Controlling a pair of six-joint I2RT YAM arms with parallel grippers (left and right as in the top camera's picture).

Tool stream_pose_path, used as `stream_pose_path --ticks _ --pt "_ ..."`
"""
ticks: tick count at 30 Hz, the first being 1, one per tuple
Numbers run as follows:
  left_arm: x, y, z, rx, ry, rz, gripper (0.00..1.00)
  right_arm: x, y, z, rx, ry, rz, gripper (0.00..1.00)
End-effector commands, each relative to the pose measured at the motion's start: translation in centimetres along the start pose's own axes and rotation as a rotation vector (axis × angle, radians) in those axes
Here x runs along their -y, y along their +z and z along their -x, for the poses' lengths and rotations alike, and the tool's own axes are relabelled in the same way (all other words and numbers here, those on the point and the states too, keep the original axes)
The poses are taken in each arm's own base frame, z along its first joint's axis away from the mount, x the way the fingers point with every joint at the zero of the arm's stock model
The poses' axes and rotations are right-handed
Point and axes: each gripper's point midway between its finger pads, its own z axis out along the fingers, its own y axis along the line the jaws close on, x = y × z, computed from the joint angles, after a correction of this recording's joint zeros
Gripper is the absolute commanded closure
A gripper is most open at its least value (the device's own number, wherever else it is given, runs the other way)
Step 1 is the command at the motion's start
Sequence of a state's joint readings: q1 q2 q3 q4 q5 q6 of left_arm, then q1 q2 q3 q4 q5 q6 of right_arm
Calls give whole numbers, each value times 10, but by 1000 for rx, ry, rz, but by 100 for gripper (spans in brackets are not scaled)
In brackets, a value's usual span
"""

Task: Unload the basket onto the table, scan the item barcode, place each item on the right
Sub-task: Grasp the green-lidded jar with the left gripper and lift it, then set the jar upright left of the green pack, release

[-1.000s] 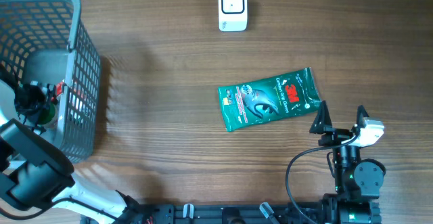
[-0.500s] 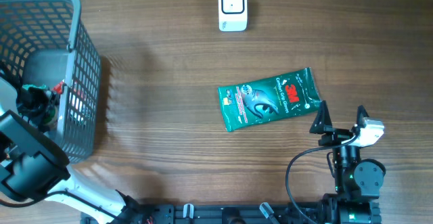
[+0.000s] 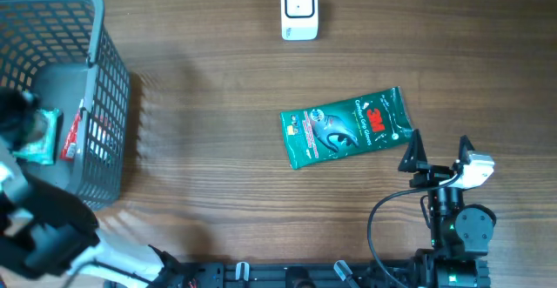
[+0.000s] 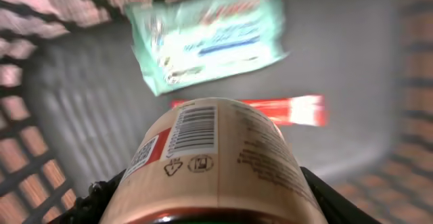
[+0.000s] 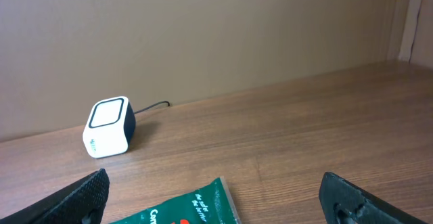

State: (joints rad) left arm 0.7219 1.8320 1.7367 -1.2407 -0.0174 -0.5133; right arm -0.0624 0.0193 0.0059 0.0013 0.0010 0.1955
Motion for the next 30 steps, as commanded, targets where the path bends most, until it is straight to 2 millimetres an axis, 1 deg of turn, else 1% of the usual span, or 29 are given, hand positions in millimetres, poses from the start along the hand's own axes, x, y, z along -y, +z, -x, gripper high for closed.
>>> stream_pose_path --ticks 1,2,3,5,7,10,12,14,15,16,18,20,22,26,30 --pt "16 -93 4 160 17 -192 39 1 0 3 12 -12 -6 0" --pt "20 -102 -1 165 33 -225 39 1 0 3 12 -11 -6 0" --pt "31 -117 -10 172 97 -292 39 1 0 3 13 -11 -7 0" --pt "52 -144 -34 190 245 -395 39 1 0 3 12 -12 -6 0" --pt "70 -163 -60 206 392 -460 38 1 0 3 12 -12 -6 0" --pt "98 -191 -111 230 626 -543 38 1 0 3 12 -11 -6 0" --pt "118 -208 -157 233 824 -613 38 1 0 3 12 -12 -6 0" --pt "134 -218 -205 220 1026 -666 38 1 0 3 12 -12 -6 0" --pt "137 -219 -222 214 1096 -672 38 1 0 3 12 -12 -6 0" --pt "141 -216 -243 203 1184 -662 38 1 0 3 12 -12 -6 0" --pt "142 -205 -272 170 1299 -626 38 1 0 3 12 -11 -6 0" --pt "139 -188 -295 109 1380 -566 39 1 0 3 12 -12 -6 0" --pt "136 -171 -314 46 1461 -526 39 1 0 3 12 -12 -6 0" --pt "129 -124 -347 -72 1642 -434 39 1 0 3 12 -12 -6 0" --pt "133 -84 -378 -132 1735 -421 39 1 0 3 12 -12 -6 0"
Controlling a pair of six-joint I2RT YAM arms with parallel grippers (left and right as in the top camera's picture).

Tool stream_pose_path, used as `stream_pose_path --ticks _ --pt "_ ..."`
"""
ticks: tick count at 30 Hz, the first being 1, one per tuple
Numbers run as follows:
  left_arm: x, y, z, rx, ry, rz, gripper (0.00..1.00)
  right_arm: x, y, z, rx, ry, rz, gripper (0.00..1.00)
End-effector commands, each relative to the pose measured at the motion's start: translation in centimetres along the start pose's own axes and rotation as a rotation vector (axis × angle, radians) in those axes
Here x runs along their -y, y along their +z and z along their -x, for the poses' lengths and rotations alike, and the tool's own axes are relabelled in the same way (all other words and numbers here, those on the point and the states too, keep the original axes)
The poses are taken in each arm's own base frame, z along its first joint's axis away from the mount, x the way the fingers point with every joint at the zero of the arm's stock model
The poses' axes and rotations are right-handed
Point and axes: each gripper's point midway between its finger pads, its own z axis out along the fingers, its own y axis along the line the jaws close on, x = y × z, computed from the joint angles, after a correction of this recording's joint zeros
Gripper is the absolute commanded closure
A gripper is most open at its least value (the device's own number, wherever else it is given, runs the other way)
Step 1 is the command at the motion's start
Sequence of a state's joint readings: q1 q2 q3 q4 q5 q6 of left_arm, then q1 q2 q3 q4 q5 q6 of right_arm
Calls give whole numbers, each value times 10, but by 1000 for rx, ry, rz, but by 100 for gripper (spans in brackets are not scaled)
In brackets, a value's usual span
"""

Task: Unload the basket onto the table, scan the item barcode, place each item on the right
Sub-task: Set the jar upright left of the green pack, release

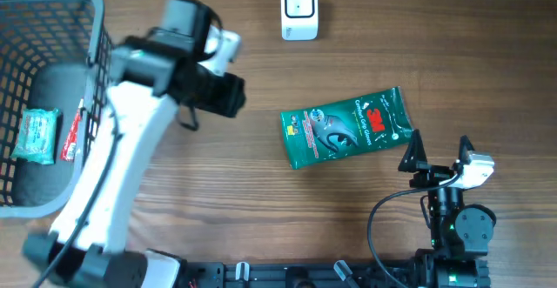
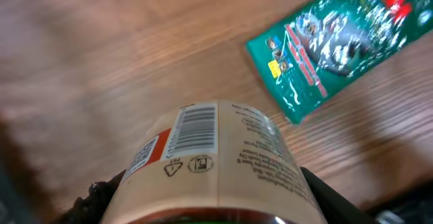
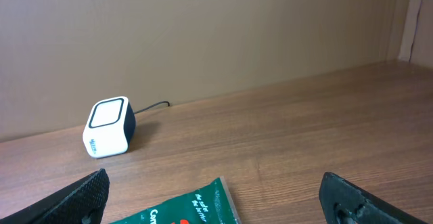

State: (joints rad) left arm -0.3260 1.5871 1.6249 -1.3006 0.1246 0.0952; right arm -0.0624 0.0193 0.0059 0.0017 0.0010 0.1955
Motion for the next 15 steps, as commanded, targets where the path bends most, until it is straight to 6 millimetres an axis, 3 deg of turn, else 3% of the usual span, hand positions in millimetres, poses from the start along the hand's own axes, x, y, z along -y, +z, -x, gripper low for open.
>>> stream_pose_path --ticks 1,4,8,15 --pt "15 44 -7 -56 132 -24 39 1 0 3 12 -11 -6 0" --pt "24 84 -21 -123 160 -37 39 1 0 3 12 -11 -6 0" --pt "23 123 -35 -183 156 -41 38 1 0 3 12 -12 -7 0" --pt "25 168 -30 -190 125 -60 37 1 0 3 12 -12 -6 0"
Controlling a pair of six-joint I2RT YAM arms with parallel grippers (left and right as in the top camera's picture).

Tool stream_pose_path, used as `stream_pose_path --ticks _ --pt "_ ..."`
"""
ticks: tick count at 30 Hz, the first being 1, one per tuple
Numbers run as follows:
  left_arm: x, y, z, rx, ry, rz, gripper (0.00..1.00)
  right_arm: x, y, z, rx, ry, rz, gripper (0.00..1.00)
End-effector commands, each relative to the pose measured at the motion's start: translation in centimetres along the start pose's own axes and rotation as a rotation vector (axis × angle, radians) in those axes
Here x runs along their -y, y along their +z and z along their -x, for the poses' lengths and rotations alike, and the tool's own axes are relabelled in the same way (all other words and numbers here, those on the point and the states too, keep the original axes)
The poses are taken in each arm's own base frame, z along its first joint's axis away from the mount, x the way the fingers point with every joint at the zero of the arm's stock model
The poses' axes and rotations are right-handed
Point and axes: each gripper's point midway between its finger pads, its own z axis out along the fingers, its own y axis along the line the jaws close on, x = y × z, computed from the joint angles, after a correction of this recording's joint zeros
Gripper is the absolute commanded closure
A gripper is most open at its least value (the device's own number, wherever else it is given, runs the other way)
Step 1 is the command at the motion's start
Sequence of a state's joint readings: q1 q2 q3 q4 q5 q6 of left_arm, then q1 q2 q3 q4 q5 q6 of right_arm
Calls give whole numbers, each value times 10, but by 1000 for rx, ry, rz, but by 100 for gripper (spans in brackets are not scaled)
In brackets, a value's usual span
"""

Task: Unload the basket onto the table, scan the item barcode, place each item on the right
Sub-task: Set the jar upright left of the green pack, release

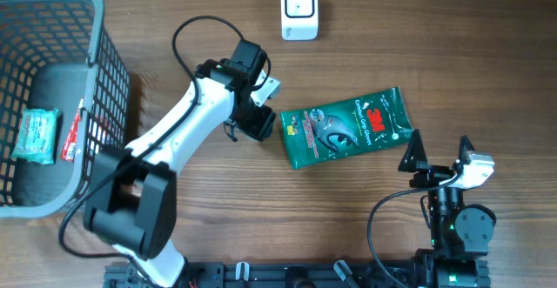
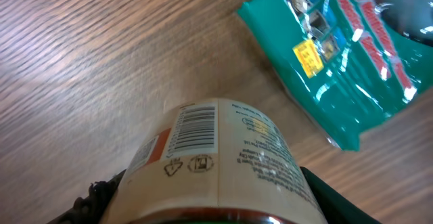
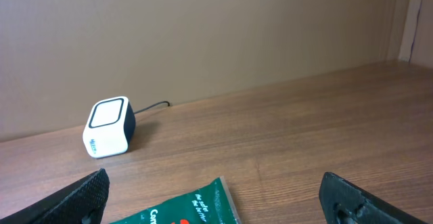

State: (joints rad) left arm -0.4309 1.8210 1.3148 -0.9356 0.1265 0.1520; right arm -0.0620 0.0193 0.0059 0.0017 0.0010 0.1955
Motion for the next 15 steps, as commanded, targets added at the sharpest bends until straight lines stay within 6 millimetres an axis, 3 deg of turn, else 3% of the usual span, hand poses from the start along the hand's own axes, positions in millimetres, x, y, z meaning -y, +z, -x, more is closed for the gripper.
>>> stream_pose_path --ticks 1,7,9,10,12,15 --pt "5 17 7 4 -3 -26 36 1 0 3 12 -12 -6 0" --pt "7 21 6 -9 13 -3 15 1 0 3 12 -12 -6 0" --pt "4 11 3 -35 10 22 11 1 0 3 12 -12 -6 0" --pt "4 4 5 -32 10 26 0 1 0 3 12 -12 -7 0" --pt "3 -22 20 18 -4 48 0 1 0 3 12 -12 -7 0" --pt "5 -101 61 204 -6 83 0 1 0 3 12 -12 -6 0"
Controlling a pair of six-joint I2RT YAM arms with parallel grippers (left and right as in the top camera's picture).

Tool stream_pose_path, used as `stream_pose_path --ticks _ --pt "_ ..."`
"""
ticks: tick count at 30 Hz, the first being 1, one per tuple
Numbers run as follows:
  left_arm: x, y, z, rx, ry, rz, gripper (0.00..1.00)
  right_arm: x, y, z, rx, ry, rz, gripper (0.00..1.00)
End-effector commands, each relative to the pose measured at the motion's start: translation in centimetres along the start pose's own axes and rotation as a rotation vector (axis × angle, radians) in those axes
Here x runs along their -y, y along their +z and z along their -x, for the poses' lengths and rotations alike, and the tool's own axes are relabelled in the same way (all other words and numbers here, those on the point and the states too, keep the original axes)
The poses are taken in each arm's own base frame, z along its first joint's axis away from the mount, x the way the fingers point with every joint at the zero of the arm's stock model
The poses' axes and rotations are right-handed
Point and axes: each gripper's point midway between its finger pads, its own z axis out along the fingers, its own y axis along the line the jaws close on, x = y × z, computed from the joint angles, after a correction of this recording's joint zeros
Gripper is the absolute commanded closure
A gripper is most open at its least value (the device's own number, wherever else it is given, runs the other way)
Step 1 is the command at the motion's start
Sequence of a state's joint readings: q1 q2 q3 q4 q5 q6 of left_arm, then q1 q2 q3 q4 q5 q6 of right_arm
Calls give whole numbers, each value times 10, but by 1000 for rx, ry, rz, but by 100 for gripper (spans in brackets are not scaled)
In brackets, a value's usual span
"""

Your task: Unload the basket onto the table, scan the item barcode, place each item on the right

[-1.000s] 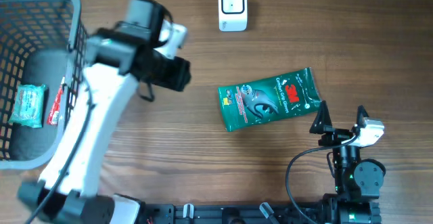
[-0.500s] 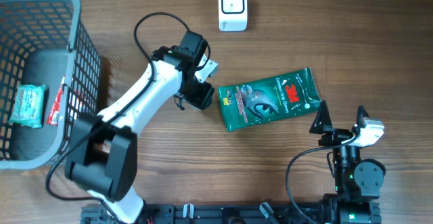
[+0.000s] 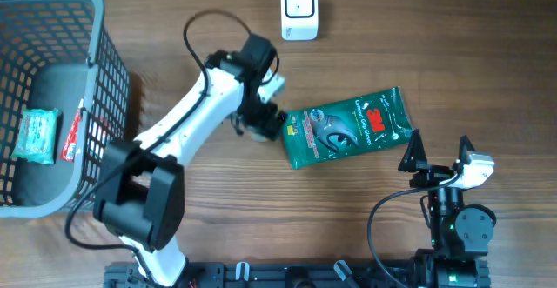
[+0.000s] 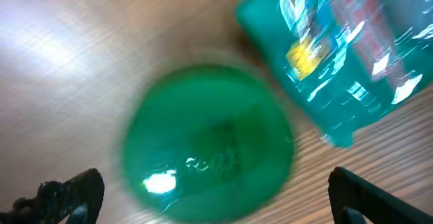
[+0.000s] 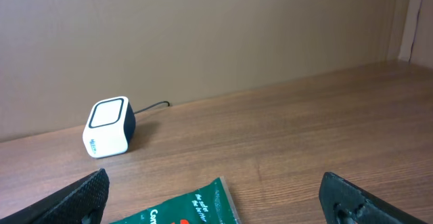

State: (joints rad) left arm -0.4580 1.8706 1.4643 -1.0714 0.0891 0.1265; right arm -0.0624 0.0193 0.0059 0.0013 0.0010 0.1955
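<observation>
A jar shows only as a blurred round green lid (image 4: 210,143), seen from above on the wood, just left of the green 3M packet (image 3: 344,127). My left gripper (image 4: 216,190) hangs over the jar, open, with one finger far out on each side of the lid. The overhead view places this left gripper (image 3: 261,121) at the packet's left end, and it hides the jar there. The white scanner (image 3: 298,10) sits at the table's far edge. My right gripper (image 5: 216,197) rests open near the front right, behind the packet (image 5: 196,210), with nothing between its fingers.
A grey wire basket (image 3: 96,105) stands at the far left, holding a pale green pack (image 3: 35,136) and a red item (image 3: 74,136). The scanner's cable runs off the far edge. The left arm (image 3: 191,114) stretches across the table's middle.
The left gripper was shut on the jar, its barcode label facing the camera. Now the jaws are wide apart, and the jar's green lid shows below them beside the packet.
The left gripper first held the jar inside the basket, above the pale pack and red item. It then held the jar over the open table, and later low beside the green packet. Now it has let go there. The right arm has stayed still.
</observation>
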Motion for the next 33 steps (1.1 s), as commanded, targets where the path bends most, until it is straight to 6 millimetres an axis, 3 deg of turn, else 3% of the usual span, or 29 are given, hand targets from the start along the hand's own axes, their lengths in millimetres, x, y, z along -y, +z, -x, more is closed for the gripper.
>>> stream_pose_path --ticks 1,3,4,6,7,9,12,15,19,21,25,26,33 --pt "-3 -126 59 343 -11 72 0 1 0 3 12 -12 -6 0" --pt "-12 -202 71 526 -62 127 0 1 0 3 12 -12 -6 0" --pt "-22 -229 72 595 -111 162 0 1 0 3 12 -11 -6 0" --pt "-59 -287 59 745 -321 252 0 1 0 3 12 -12 -6 0" --pt "-79 -304 48 791 -456 284 0 1 0 3 12 -11 -6 0" --pt "-129 -329 5 855 -789 337 0 1 0 3 12 -12 -6 0" --pt "-191 -335 -68 845 -1225 370 0 1 0 3 12 -12 -6 0" --pt "-234 -320 -144 749 -1614 384 0 1 0 3 12 -11 -6 0" --pt "-267 -293 -181 643 -1705 304 0 1 0 3 12 -11 -6 0" --pt "-283 -273 -184 613 -1673 248 0 1 0 3 12 -12 -6 0" --pt "-296 -231 -161 597 -1455 64 0 1 0 3 12 -12 -6 0" --pt "-304 -201 -162 550 -1452 30 0 1 0 3 12 -11 -6 0" --pt "-316 -99 -167 392 -1470 -48 3 1 0 3 12 -12 -6 0"
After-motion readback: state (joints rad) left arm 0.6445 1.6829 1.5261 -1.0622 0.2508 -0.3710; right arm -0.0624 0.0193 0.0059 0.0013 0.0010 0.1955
